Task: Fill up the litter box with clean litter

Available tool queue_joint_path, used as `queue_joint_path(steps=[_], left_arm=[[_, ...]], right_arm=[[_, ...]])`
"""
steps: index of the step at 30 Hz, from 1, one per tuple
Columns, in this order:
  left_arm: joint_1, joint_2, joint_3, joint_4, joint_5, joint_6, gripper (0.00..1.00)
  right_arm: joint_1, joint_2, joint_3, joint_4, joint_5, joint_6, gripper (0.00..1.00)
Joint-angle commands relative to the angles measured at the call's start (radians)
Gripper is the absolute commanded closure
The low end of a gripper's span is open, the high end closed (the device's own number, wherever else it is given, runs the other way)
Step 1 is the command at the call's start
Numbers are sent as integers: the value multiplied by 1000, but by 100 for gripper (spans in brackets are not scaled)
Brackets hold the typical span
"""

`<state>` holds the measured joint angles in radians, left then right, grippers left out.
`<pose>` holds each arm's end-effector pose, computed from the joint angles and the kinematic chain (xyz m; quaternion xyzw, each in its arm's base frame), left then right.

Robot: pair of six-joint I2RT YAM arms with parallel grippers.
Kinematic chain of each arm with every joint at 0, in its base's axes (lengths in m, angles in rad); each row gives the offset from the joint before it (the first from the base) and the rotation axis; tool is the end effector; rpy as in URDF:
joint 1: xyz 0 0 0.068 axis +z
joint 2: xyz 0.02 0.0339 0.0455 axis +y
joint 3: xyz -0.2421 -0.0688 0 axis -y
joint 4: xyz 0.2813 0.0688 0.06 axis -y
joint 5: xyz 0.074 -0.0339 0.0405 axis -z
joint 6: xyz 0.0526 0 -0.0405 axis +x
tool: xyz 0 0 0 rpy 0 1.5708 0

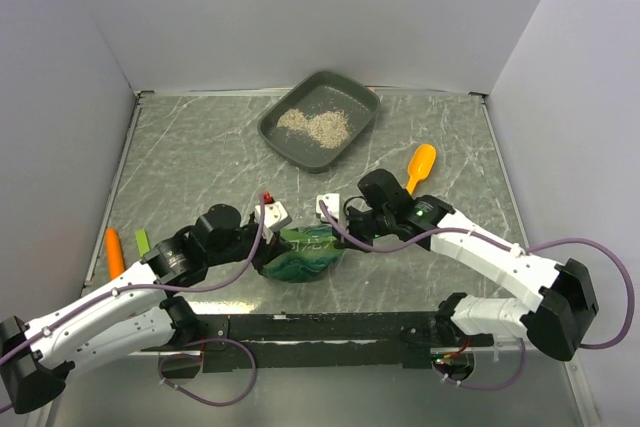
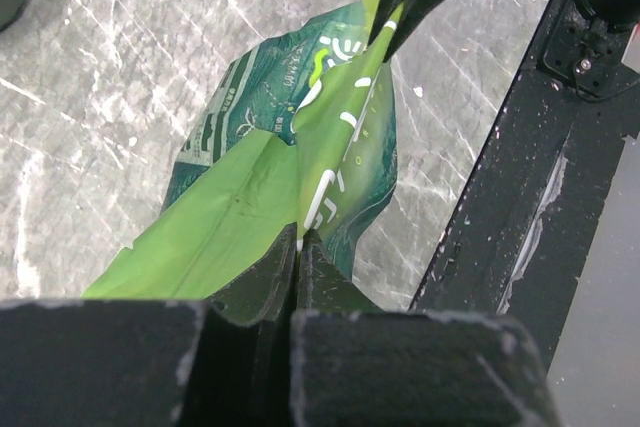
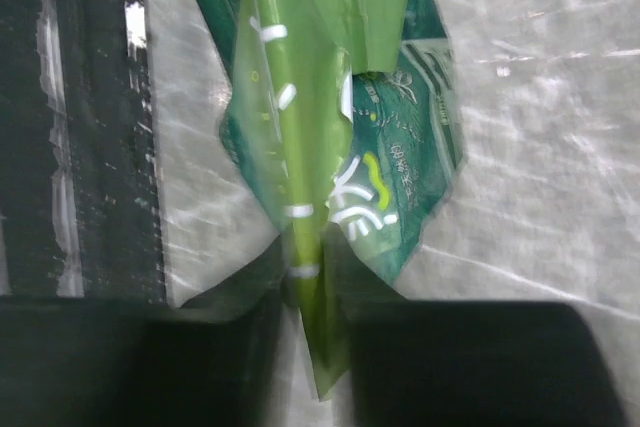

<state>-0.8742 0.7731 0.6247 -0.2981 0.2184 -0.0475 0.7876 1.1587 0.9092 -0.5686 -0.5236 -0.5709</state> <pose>0.1496 -0.1967 0.2462 0.3910 0.7469 -0.3182 0.4335 0.1875 0.2256 0.2368 -0.6383 0.6392 0.2777 0.3269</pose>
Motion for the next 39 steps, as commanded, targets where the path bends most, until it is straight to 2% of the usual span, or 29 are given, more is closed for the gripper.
queue_joint_path(steps=[1,5,8,13,20,24,28,30,31,32,34,35,39], left_arm=[[6,-51,13,60,-48,-18,99],[6,-51,13,62,-82,-15,99],[6,-25,41,51,-100,8,99],[7,75,202,-53,-200,89,99],[33,132,302,-64,-209,170,99],[55,130,224,-12,-185,143,99],[60,166,97,46,-162,63,99],[60,189,93,31,-137,54,99],[60,201,90,21,-130,54,99],[58,201,84,24,-123,54,99],[60,180,58,53,-110,54,99],[58,170,52,56,-106,54,99],[58,132,41,60,-108,55,99]], right_arm=[[-24,39,0,-45,-107,-33,100],[-50,52,42,-37,-89,-11,100],[-56,-5,75,4,-29,12,100],[-56,-5,189,-17,19,29,100],[-56,-8,215,27,40,65,100],[-54,-24,131,58,37,86,100],[-56,8,19,139,30,176,100],[-56,19,-7,162,27,192,100],[-56,25,-9,174,65,227,91],[-56,21,-10,185,92,245,71],[-56,7,-3,193,170,273,55],[-56,0,13,196,222,288,40],[-106,-39,88,161,368,406,36]])
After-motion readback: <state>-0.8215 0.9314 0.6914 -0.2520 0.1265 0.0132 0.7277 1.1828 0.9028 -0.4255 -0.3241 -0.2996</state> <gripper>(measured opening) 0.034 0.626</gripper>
